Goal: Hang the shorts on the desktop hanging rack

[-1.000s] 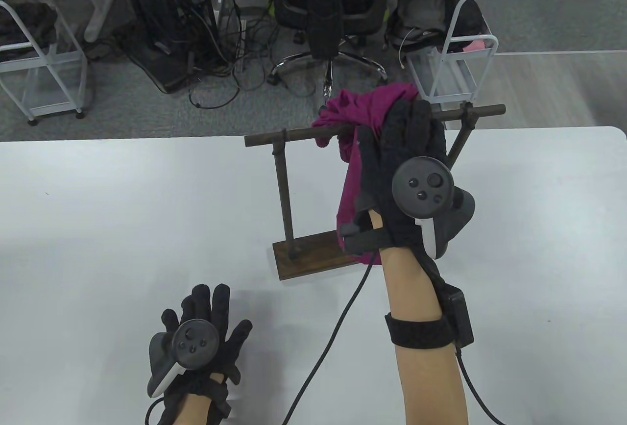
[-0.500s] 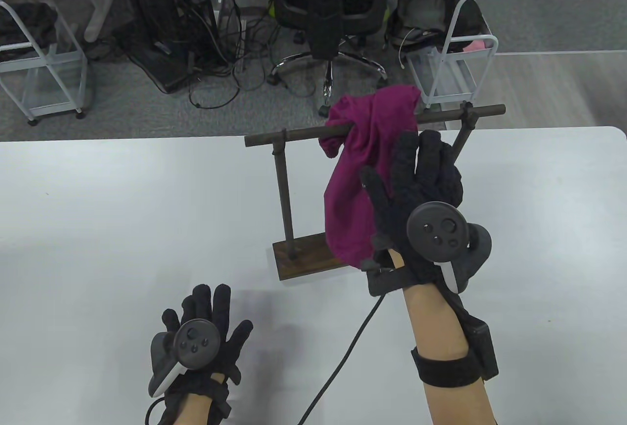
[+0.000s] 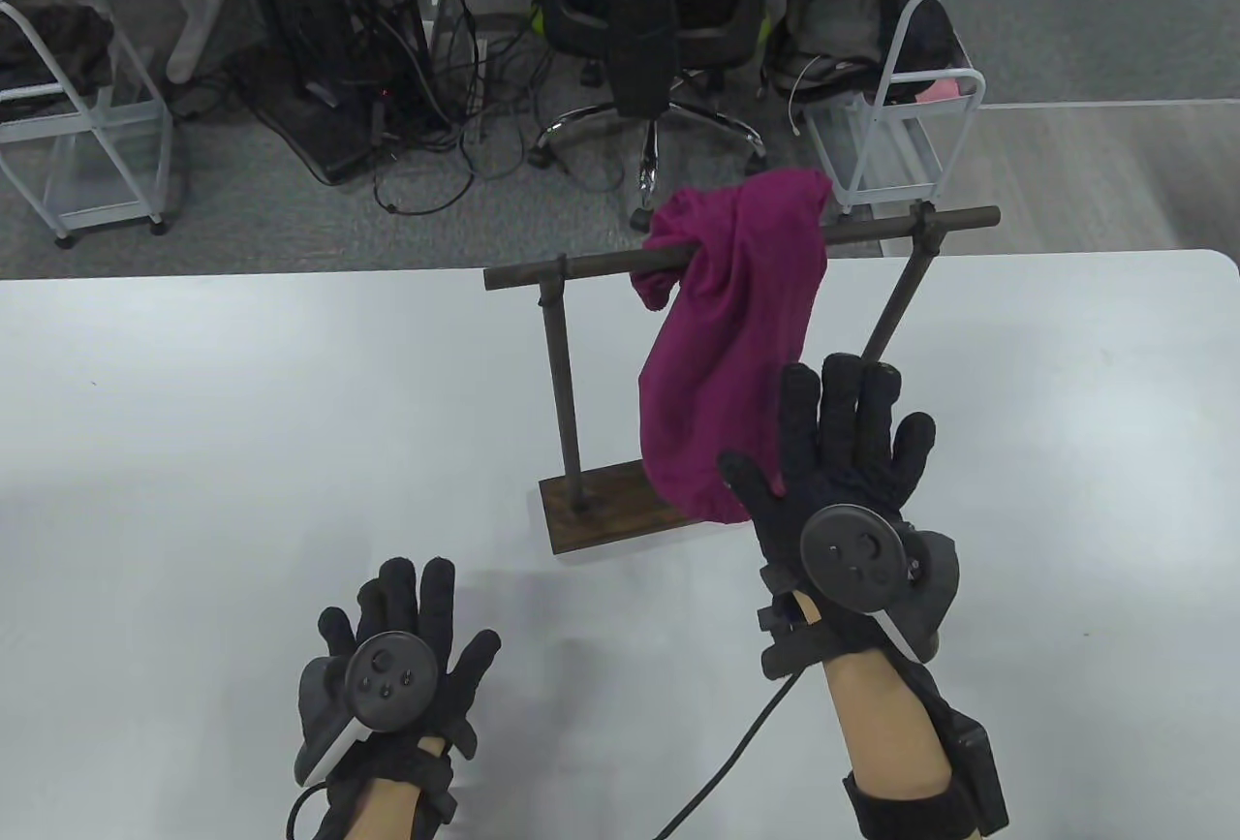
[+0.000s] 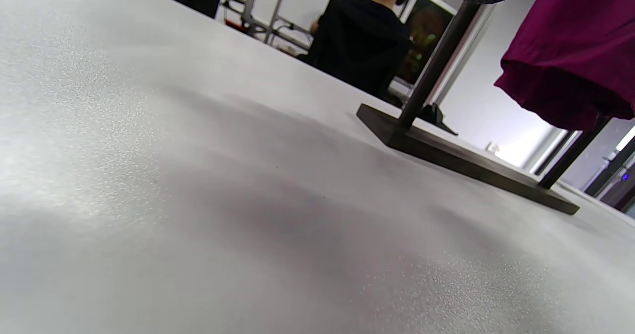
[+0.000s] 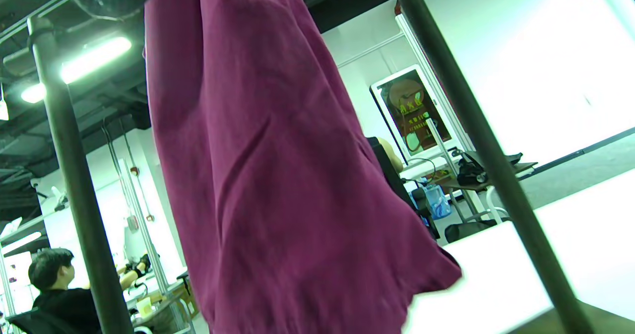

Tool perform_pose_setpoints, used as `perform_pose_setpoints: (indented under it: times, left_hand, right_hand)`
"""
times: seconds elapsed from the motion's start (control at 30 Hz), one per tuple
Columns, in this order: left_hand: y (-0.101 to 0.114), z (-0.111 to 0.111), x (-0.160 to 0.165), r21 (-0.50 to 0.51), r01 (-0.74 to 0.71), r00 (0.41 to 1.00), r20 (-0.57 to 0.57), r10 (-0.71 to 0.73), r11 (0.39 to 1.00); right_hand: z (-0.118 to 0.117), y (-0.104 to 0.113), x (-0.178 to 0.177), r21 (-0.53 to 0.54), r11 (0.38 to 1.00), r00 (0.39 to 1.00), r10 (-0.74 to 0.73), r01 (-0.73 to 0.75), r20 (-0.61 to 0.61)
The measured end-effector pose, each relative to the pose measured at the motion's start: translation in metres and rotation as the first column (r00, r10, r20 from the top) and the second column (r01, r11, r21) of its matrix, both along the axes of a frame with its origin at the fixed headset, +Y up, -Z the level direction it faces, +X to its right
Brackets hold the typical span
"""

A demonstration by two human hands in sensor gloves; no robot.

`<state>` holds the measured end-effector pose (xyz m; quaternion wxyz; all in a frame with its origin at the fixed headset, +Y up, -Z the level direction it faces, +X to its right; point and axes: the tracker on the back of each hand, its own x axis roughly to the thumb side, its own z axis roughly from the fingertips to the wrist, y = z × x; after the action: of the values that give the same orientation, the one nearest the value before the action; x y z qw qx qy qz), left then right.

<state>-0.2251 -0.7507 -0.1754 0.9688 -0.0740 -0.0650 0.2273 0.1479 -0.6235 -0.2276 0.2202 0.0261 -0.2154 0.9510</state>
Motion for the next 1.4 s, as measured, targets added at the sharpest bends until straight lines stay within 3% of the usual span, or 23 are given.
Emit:
perform_pose_setpoints:
  times: [0.17, 0.3, 0.63, 0.9, 1.4]
  left_hand:
    - [0.0, 0.0, 0.0, 0.003, 0.007, 1.0, -0.004, -0.007, 1.0]
    - [0.0, 0.0, 0.0, 0.004, 0.01, 1.0, -0.005, -0.01, 1.0]
    - [0.001, 0.001, 0.001, 0.012, 0.038, 0.999, -0.004, -0.038, 0.999]
    - [0.0, 0.001, 0.003, 0.013, 0.049, 0.999, 0.003, -0.049, 0.999]
    - [0.001, 0.003, 0.003, 0.002, 0.046, 0.999, 0.009, -0.046, 0.999]
  right_hand:
    - [0.012, -0.02, 0.011, -0.066, 0.998, 1.0, 0.01, -0.01, 0.004]
    - [0.02, -0.037, 0.022, -0.178, 0.981, 0.996, -0.084, 0.081, -0.008]
    - [0.039, -0.069, 0.035, -0.266, 0.963, 0.999, -0.031, 0.027, -0.01]
    - [0.045, -0.098, 0.039, -0.407, 0.913, 1.0, -0.016, 0.012, -0.007]
    - [0.052, -0.122, 0.033, -0.574, 0.812, 0.993, 0.12, -0.105, -0.013]
